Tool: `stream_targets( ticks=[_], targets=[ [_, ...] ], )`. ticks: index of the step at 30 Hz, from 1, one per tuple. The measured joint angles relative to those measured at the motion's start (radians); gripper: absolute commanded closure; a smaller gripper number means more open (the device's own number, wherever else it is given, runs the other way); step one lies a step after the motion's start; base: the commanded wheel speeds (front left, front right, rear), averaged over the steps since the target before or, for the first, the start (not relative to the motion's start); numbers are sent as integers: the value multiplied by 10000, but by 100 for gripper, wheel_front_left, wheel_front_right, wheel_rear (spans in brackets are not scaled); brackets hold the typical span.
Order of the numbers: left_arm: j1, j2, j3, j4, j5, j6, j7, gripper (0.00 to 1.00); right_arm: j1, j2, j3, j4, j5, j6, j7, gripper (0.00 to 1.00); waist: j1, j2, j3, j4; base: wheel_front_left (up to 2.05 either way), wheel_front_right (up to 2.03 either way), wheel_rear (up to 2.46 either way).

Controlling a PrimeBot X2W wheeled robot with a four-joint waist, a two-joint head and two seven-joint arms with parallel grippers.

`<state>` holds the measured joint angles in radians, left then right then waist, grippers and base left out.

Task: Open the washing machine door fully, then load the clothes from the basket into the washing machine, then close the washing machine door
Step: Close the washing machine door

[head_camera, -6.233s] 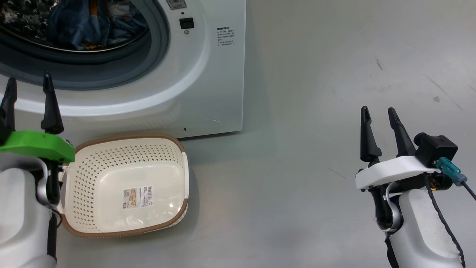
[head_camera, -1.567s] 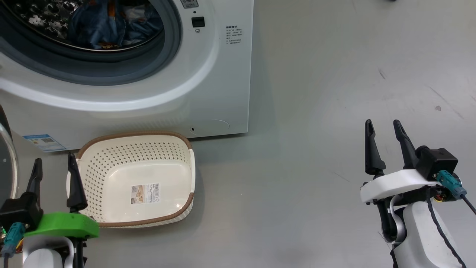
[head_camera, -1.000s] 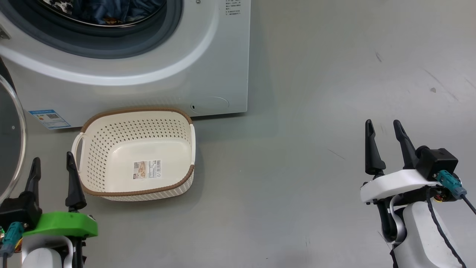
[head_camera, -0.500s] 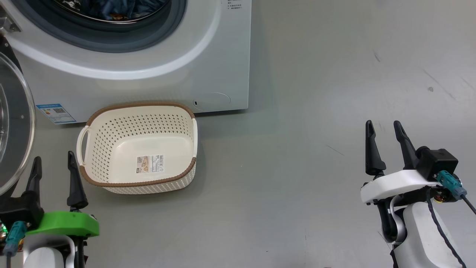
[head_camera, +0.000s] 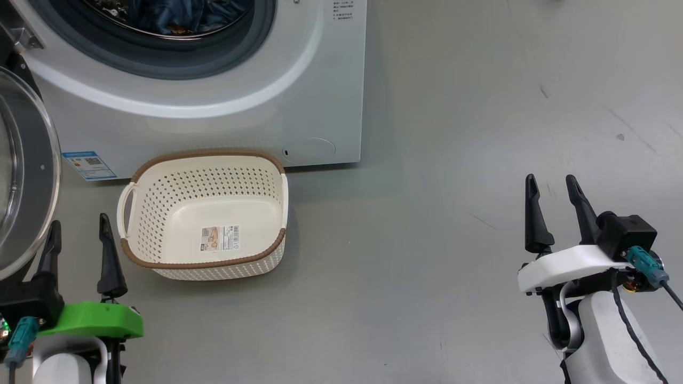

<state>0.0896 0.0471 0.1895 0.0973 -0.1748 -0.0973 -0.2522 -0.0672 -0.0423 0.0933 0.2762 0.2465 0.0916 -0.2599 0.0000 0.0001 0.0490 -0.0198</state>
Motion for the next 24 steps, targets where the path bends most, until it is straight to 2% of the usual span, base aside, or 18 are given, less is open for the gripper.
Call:
stream_targets(
  ticks=[11, 24],
  targets=[
    [27, -17, -109, 69, 0, -2, 2, 0, 31, 0, 31, -157, 6, -2, 0, 0, 0, 0, -52, 222, 0, 0, 0],
    [24, -27, -261, 244, -4, -8, 2, 0, 147, 2, 21, -334, 19, -15, 0, 0, 0, 0, -19, 1044, 0, 0, 0]
  ],
)
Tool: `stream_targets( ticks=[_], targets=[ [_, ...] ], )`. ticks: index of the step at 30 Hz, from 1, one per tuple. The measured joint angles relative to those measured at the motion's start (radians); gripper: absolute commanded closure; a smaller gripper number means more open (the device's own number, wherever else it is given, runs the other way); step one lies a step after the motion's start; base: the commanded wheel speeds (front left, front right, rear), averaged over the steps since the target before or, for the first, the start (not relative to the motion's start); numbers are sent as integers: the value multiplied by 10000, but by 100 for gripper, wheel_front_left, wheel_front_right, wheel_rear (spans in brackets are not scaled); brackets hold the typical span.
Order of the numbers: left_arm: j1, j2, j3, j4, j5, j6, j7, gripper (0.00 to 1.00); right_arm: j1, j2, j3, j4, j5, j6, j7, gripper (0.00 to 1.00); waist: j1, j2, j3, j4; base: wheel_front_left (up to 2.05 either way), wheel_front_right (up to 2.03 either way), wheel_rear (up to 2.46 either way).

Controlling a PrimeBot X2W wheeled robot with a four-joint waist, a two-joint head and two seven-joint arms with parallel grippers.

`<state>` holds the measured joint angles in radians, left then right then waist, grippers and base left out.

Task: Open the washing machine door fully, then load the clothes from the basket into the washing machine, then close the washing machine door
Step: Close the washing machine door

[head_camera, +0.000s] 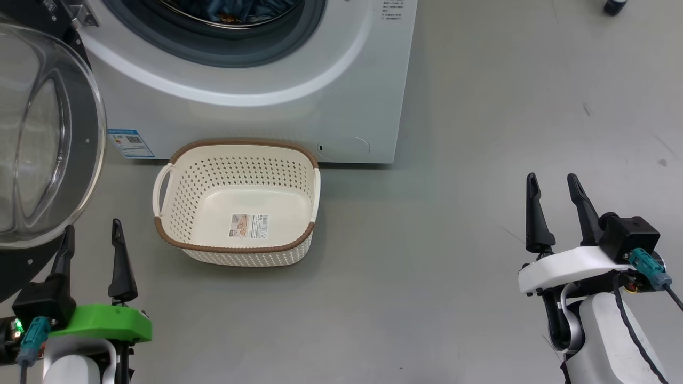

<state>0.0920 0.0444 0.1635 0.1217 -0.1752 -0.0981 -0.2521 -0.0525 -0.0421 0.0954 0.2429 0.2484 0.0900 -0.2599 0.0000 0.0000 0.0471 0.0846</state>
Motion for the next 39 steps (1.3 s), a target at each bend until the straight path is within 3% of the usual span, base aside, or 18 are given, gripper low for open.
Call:
stream_targets(
  ticks=[29, 39],
  targets=[
    [-2, -13, 44, 255, -109, 163, 0, 0, 20, 0, 94, -94, -136, -31, 0, 0, 0, 0, 72, 2363, 0, 0, 0],
    [4, -19, 12, 270, -378, 259, 0, 0, 20, -21, 173, -61, -257, -29, 0, 0, 0, 0, 153, 2793, 0, 0, 0]
  ],
)
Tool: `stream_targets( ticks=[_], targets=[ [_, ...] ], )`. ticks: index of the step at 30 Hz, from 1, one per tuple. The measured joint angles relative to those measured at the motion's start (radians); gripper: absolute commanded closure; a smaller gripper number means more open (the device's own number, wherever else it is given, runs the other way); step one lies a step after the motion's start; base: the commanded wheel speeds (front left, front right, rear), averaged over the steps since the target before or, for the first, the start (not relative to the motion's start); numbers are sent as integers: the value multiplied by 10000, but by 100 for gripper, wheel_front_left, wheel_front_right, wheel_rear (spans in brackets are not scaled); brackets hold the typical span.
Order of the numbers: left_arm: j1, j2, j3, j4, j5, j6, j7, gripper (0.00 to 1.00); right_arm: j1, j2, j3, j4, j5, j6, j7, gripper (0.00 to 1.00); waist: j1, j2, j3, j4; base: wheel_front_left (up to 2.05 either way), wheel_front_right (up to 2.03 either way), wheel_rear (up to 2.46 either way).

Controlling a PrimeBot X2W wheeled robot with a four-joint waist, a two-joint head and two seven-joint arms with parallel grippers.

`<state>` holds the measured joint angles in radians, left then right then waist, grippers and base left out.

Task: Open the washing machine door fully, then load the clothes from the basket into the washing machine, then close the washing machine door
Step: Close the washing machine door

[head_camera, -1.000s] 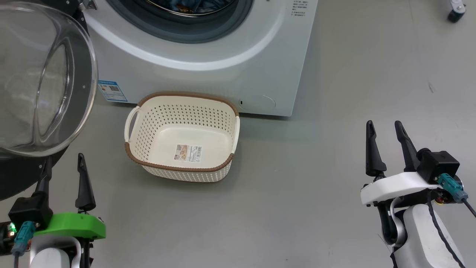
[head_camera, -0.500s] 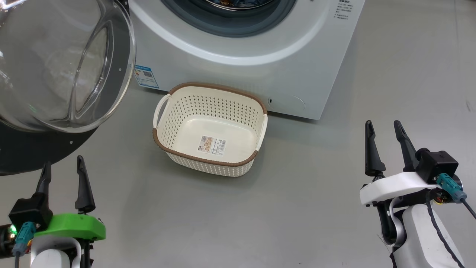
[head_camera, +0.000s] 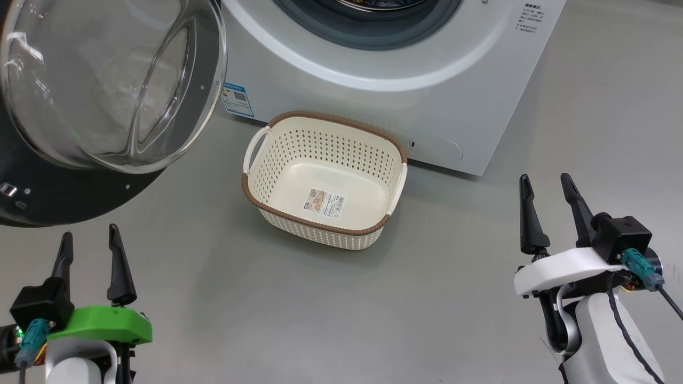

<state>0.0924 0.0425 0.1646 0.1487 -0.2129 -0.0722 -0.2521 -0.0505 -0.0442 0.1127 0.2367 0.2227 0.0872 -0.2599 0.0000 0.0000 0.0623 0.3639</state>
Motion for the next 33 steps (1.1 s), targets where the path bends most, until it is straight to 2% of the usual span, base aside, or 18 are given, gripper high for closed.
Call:
stream_targets(
  ticks=[8, 33],
  targets=[
    [9, -12, 13, 10, -176, 113, 0, 0, -1, -21, 69, 121, -65, 33, 0, 0, 0, 0, 51, 249, 0, 0, 0],
    [43, -13, 12, -186, -178, 290, 0, 0, -2, -21, 96, 199, -150, 46, 0, 0, 0, 0, 158, 366, 0, 0, 0]
  ],
)
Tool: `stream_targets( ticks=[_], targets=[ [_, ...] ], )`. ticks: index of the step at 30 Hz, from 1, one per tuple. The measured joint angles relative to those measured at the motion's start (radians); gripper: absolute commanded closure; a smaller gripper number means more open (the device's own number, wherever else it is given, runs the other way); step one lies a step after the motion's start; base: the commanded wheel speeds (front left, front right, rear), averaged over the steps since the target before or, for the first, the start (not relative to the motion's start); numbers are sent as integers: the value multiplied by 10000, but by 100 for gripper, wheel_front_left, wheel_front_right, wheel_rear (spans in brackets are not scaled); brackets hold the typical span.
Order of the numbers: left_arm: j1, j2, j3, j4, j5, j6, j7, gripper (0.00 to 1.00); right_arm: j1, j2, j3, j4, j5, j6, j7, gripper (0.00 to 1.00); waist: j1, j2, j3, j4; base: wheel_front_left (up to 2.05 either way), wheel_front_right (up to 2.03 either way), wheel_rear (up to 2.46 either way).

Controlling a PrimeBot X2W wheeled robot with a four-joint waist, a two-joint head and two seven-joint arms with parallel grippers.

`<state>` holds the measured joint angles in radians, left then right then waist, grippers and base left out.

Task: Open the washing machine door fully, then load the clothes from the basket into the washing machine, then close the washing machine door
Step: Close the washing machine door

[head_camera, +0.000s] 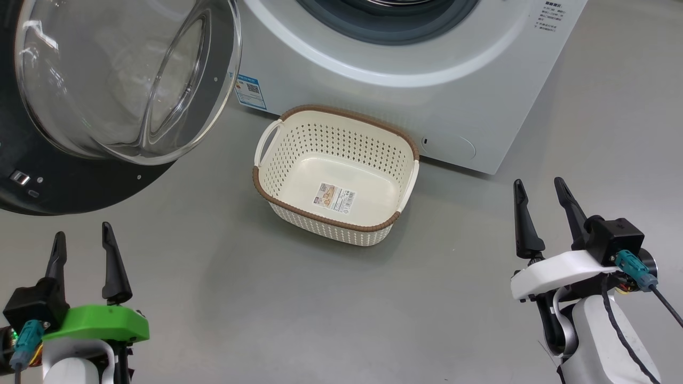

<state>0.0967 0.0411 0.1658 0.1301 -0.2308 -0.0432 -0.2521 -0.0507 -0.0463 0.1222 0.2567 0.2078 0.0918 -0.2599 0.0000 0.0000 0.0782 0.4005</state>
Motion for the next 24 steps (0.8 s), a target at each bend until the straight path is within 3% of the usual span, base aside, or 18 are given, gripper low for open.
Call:
stream_targets(
  ticks=[1, 2, 3, 13, 20, 24],
  targets=[
    [0, -2, 2, -2, -19, 2, 0, 0, -1, 0, -2, 8, 0, 0, 0, 0, 0, 0, 1, 1, 0, 0, 0],
    [0, -2, 2, -6, -81, 4, 0, 29, -1, 0, -4, 13, 0, 2, 0, 0, 0, 0, 2, 1, 0, 0, 0],
    [0, -2, 4, -15, -104, 8, 0, 100, -1, 0, -6, 19, 0, 2, 0, 0, 0, 0, 3, 1, 0, 0, 0],
    [65, -2, 4, 67, -194, 10, 0, 100, -2, 0, -44, 50, 0, 31, 0, 0, 0, 0, 1, -30, 0, 0, 0],
    [39, -36, 637, 59, -1766, 88, 0, 100, -2, 2, -109, 58, 0, 31, 0, 0, 0, 0, -13, -22, 0, 0, 0],
    [-81, -67, 1093, -31, -2125, 82, 0, 100, -2, 6, -117, 58, 2, 31, 0, 0, 0, 0, -17, 1, 0, 0, 0]
  ],
)
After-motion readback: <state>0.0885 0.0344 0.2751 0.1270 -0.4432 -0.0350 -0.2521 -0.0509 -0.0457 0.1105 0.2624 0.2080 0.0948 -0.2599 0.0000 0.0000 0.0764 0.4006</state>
